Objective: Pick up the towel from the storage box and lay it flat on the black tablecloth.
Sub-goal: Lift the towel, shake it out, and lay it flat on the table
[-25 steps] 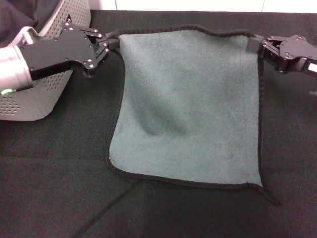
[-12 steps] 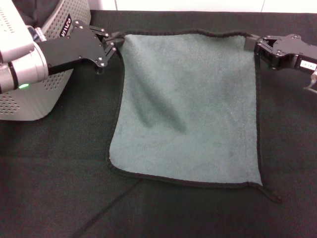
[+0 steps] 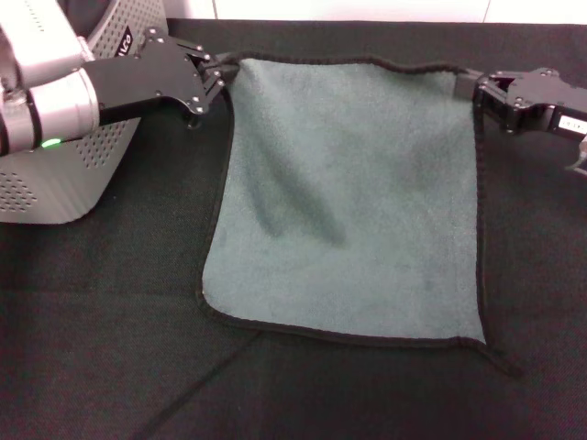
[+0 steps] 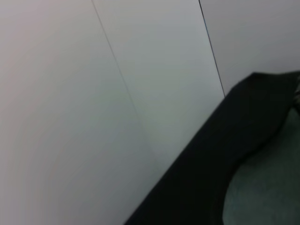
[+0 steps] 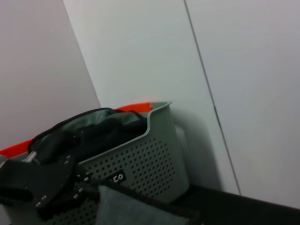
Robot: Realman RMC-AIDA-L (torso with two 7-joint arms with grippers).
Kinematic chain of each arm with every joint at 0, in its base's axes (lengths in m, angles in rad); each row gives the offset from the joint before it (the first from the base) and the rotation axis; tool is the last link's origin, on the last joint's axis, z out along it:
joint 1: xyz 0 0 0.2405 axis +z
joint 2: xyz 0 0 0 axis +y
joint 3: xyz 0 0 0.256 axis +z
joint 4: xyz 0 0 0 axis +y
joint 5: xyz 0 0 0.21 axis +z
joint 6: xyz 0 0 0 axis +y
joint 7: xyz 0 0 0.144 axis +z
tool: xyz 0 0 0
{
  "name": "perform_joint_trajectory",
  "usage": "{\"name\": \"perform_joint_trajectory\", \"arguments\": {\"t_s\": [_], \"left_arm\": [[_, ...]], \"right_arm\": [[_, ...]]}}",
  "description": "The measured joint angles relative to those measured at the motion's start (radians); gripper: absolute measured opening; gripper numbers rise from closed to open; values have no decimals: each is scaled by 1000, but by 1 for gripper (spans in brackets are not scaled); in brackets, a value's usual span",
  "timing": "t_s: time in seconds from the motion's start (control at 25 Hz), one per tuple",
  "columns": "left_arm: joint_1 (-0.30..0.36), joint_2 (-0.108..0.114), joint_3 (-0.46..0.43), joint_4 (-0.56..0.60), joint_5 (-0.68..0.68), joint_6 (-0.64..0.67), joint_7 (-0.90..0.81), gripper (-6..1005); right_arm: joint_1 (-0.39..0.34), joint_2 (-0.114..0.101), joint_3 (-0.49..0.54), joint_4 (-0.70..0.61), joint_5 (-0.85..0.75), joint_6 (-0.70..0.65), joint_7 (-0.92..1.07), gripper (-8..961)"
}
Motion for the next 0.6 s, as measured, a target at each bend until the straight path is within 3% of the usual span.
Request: {"name": "perform_joint_trajectory", "arguments": {"t_s": [0.16, 0.6], "left_arm": [[39, 2, 145, 153, 86, -74, -164, 29], [43, 0, 339, 408, 453, -127, -541, 30]], "right_arm": [[6, 0, 0, 0, -31, -9, 20, 6], [9, -4, -1, -1, -53, -13, 72, 7]]}}
